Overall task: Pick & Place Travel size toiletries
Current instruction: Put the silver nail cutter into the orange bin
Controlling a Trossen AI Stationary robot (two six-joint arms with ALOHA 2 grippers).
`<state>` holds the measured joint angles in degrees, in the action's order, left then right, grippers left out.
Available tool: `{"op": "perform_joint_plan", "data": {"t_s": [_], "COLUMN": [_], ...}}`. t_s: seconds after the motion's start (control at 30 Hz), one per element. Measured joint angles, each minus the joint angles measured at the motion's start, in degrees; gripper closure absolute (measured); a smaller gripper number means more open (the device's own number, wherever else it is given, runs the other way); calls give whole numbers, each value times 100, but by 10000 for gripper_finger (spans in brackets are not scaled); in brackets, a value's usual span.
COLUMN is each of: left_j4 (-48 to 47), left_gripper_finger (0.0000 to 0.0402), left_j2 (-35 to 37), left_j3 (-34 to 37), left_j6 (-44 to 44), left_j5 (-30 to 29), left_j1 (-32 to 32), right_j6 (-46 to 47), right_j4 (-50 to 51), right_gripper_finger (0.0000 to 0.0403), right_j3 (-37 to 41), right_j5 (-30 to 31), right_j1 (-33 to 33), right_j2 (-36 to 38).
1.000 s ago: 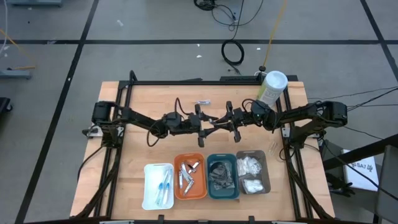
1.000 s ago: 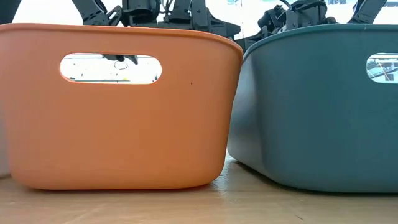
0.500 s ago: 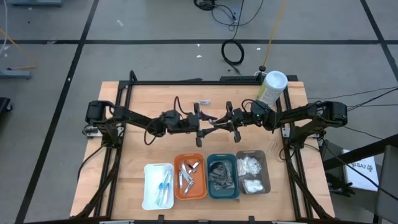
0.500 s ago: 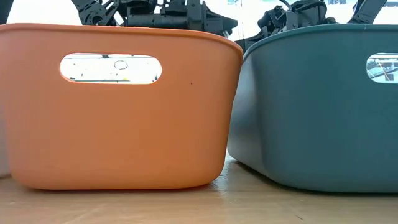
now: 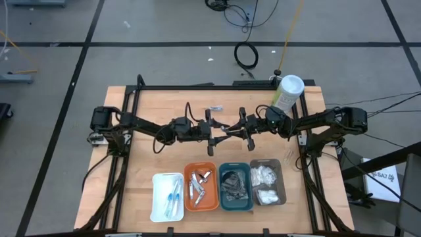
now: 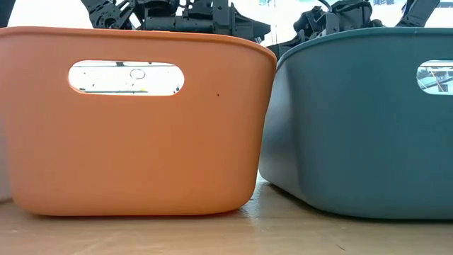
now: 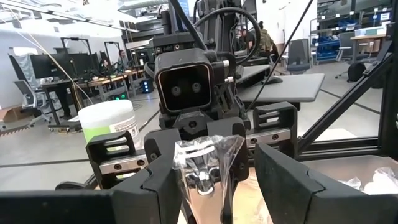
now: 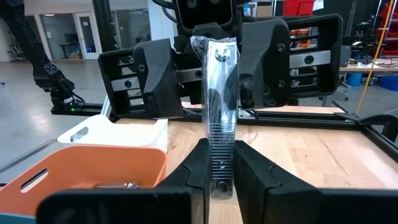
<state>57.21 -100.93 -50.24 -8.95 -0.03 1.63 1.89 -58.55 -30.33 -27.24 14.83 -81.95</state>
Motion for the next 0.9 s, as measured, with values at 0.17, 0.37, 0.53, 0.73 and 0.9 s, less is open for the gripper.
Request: {"op": "perform_joint_plan", "data": {"t_s": [0.17, 0.37, 0.53, 0.73, 0.9], "left_j4": [2, 2, 2, 0, -24], "left_gripper_finger": [213, 213, 214, 267, 364], "left_j2": [-2, -2, -2, -2, -2], "left_j3": [0, 0, 0, 0, 0], "left_j6": [-2, -115, -127, 23, 155], "left_j5": [-6, -209, -350, -351, -281], "left_j1": [0, 0, 22, 26, 33], "right_j6": [2, 4, 4, 4, -61], "right_j4": [-38, -38, -37, -36, -38], "right_gripper_finger": [370, 370, 370, 370, 370], "right_j3": [0, 0, 0, 0, 2], "right_j5": [-4, -7, -7, -7, -3], "right_j1": [0, 0, 0, 0, 4], "right_j2": [0, 0, 0, 0, 0]}}
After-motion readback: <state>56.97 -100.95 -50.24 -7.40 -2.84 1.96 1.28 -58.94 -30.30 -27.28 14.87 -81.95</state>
